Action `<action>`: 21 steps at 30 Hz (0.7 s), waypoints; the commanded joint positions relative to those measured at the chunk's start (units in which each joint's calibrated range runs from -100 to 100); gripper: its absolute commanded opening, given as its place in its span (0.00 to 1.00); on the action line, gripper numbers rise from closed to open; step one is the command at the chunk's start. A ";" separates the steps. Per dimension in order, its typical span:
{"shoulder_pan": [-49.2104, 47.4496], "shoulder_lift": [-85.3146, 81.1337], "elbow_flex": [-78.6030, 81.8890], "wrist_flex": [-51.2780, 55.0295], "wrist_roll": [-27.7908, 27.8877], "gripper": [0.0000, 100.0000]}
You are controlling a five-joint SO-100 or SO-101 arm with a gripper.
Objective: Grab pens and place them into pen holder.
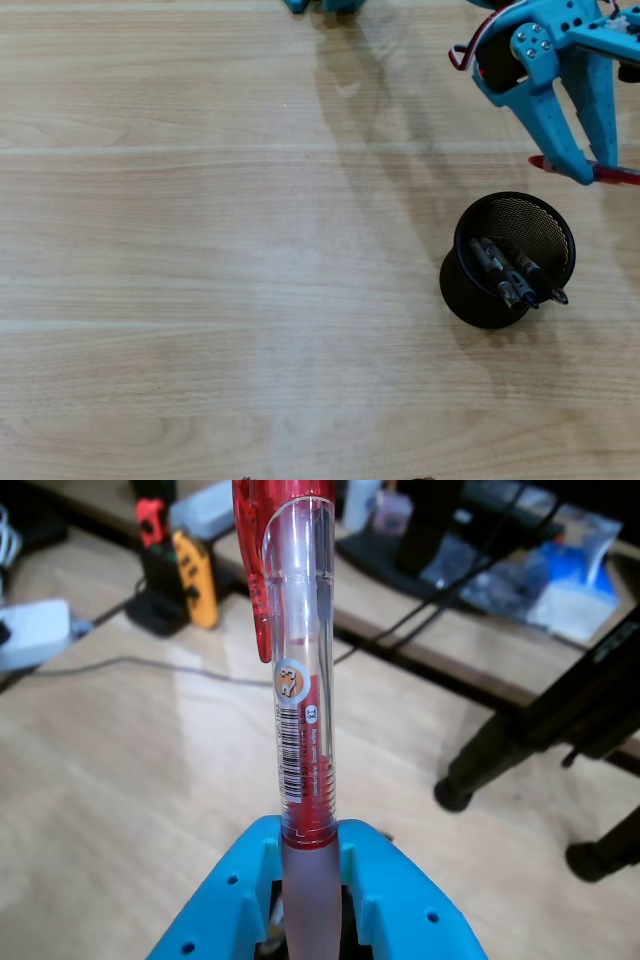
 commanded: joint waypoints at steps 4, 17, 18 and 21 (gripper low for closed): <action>2.00 -3.35 23.22 -36.47 -7.63 0.02; 2.25 -3.69 45.13 -56.58 -9.72 0.02; 2.25 -3.61 45.13 -56.58 -9.72 0.02; 2.25 -3.69 47.49 -57.27 -9.83 0.02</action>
